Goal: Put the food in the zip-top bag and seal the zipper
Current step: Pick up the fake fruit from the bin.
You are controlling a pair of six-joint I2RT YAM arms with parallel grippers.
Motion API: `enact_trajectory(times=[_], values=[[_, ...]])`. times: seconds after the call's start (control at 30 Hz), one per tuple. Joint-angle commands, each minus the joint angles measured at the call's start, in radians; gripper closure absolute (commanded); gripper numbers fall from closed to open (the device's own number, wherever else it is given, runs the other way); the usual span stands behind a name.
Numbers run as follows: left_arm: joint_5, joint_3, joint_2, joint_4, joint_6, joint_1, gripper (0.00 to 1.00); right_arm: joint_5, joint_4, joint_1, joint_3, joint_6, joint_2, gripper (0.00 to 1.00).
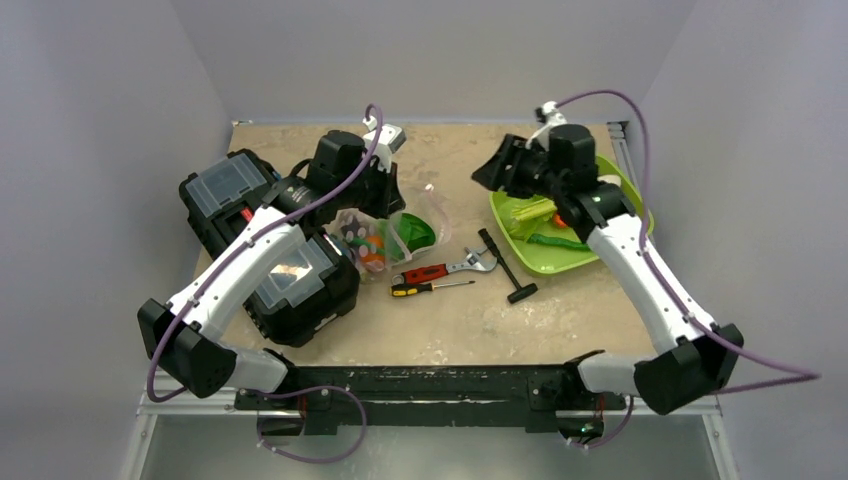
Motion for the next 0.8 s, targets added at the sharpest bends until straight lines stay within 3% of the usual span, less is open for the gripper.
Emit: enact_trajectory(times=[0.0,0.17,0.27,0.43,0.6,0.77], values=[[-0.002,0.02,-0.016,0.026,0.011,-0.001,1.0,0.174,0.043,-0.107,-0.087,-0.03,-0.103,0.44],[-0.002,0.019,-0.013,0.024,0.009,-0.001,1.0,0.353,0.172,-0.206,-0.291,0.063,-0.196,0.36],[0.002,0.019,-0.014,0.024,0.006,-0.001,1.0,0.442,0.246,-0.28,-0.409,0.171,-0.236,0.36],[0.005,0.017,-0.018,0.023,0.005,-0.001,1.0,0.455,0.36,-0.447,-0.561,0.333,-0.248,0.26],[0.015,0.02,-0.024,0.023,0.004,0.0,1.0,0.462,0.351,-0.551,-0.553,0.394,-0.148,0.12],[0.014,0.022,-0.028,0.021,0.006,0.0,1.0,0.468,0.293,-0.622,-0.475,0.434,0.007,0.06]])
